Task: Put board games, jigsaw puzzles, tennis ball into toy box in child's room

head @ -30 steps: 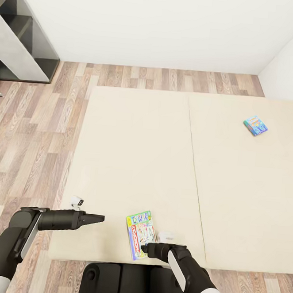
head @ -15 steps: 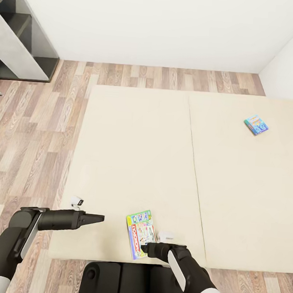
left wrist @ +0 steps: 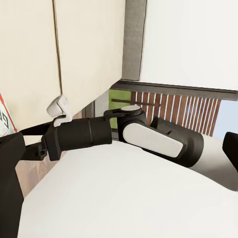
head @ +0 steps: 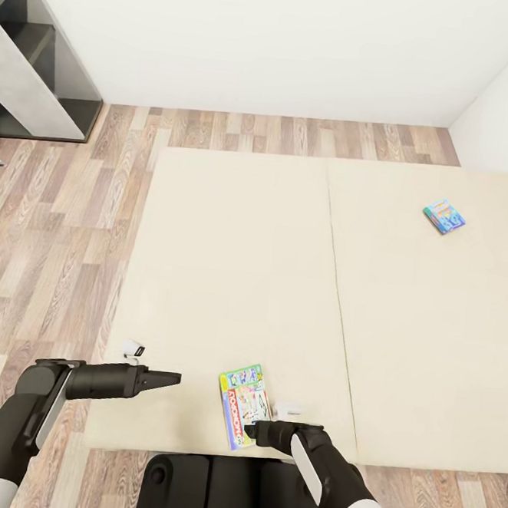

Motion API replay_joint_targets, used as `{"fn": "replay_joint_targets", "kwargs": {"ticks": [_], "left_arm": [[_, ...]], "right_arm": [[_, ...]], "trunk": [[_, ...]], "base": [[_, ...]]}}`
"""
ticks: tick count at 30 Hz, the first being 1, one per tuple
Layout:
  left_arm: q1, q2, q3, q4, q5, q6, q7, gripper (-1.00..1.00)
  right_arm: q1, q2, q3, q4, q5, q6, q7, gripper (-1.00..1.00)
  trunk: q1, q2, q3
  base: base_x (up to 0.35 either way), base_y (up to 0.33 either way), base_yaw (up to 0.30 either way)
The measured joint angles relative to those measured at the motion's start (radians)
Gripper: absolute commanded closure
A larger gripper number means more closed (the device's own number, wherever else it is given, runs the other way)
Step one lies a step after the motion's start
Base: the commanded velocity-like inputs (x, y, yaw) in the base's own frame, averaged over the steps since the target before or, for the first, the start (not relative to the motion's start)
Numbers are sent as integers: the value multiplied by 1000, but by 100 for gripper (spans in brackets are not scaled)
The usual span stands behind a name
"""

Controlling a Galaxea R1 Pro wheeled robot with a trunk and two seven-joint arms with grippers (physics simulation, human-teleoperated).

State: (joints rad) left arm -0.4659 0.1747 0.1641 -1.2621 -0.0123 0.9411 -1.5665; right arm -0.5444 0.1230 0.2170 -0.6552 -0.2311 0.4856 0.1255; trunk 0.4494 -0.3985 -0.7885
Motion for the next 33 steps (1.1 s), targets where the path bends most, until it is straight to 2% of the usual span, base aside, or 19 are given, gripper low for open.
{"fn": "replay_joint_targets", "kwargs": {"ticks": [13,24,33], "left_arm": [[0,1,0,0,1,0,0,-100],[0,3,1,0,4,1,0,-100],[0,4,2,0,6,1,0,-100]], "right_arm": [[0,0,0,-2,0,-3,0,-100],[0,-1,3,-2,1,-79,0,-100],[0,0,3,-1,1,-88,0,-100]], "trunk": [[0,0,0],[0,0,0],[0,0,0]], "base": [[0,0,0],[0,0,0],[0,0,0]]}}
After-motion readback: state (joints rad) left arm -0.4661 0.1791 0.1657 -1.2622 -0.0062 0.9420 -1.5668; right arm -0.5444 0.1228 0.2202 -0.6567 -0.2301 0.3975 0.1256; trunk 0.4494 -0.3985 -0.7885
